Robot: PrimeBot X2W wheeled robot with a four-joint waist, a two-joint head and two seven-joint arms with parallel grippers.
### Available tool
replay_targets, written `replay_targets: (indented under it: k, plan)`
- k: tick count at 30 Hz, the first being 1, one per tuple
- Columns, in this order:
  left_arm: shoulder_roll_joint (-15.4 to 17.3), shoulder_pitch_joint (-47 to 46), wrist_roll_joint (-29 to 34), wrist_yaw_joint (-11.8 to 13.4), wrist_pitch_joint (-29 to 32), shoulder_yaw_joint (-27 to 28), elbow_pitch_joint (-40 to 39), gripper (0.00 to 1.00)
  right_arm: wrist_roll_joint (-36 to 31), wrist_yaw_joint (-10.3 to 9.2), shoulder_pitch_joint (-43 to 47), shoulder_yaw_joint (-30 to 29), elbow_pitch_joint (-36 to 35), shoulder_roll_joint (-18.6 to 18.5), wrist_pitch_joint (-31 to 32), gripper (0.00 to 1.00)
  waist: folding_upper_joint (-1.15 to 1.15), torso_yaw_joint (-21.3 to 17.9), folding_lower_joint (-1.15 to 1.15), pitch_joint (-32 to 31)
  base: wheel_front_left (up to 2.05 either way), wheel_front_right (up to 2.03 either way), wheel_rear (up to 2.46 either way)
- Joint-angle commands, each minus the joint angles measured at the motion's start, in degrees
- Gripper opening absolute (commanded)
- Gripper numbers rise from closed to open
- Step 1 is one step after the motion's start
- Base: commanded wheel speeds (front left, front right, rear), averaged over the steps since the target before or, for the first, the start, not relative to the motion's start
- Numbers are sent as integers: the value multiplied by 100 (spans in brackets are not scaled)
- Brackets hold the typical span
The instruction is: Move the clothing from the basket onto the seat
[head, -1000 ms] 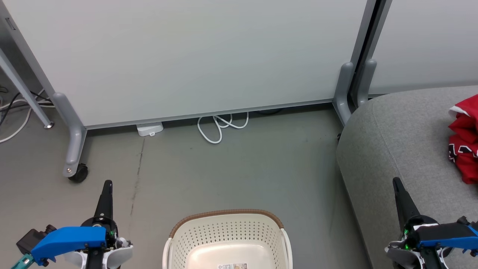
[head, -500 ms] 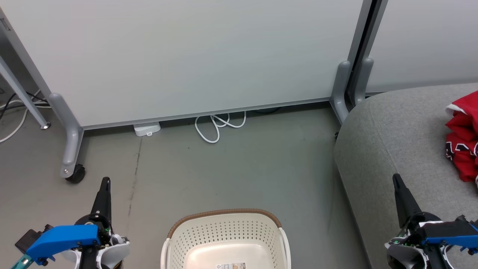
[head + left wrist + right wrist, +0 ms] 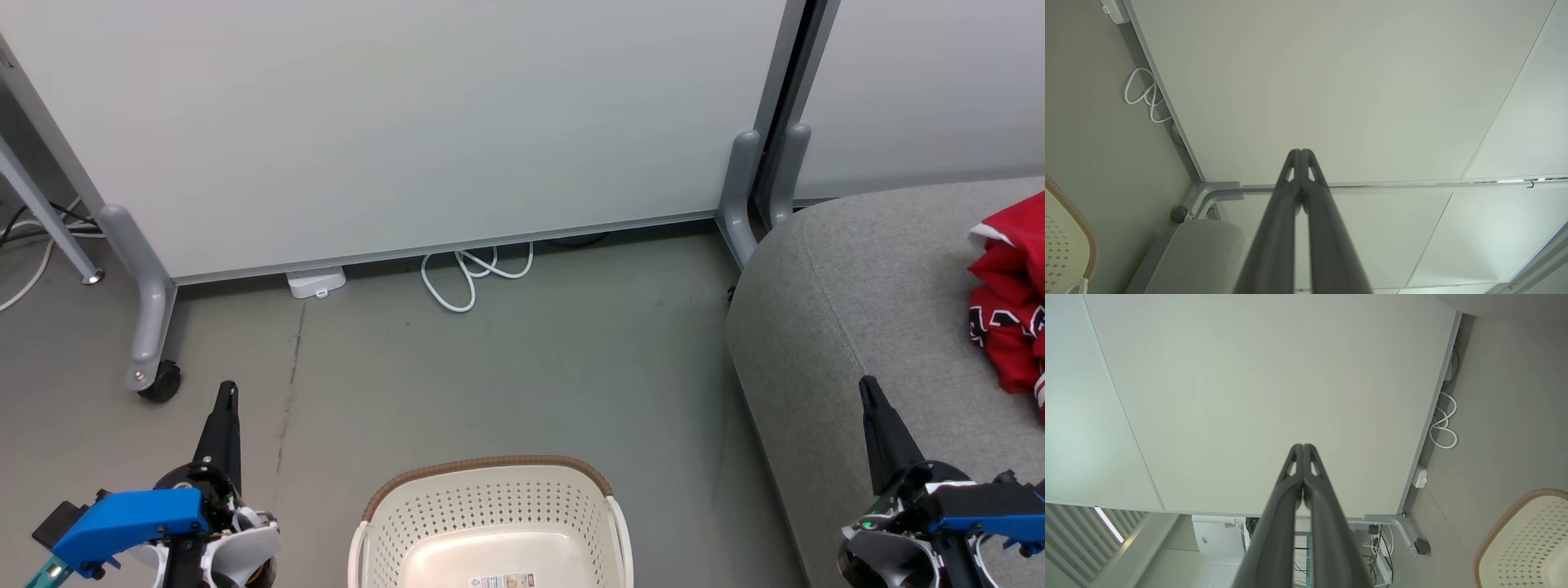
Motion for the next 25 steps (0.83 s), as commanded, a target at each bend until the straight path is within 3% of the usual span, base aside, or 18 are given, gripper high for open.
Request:
replay_targets:
  k: [1,25]
  plan:
    - [1,-54,-13,-23,22,14,-25,0,13,2,-81,-11,-16,-21,26,0,0,0,0,0,0,0,0]
    - [1,-53,-13,-22,21,12,-26,0,14,2,-73,-8,-16,-21,22,0,0,0,0,0,0,0,0]
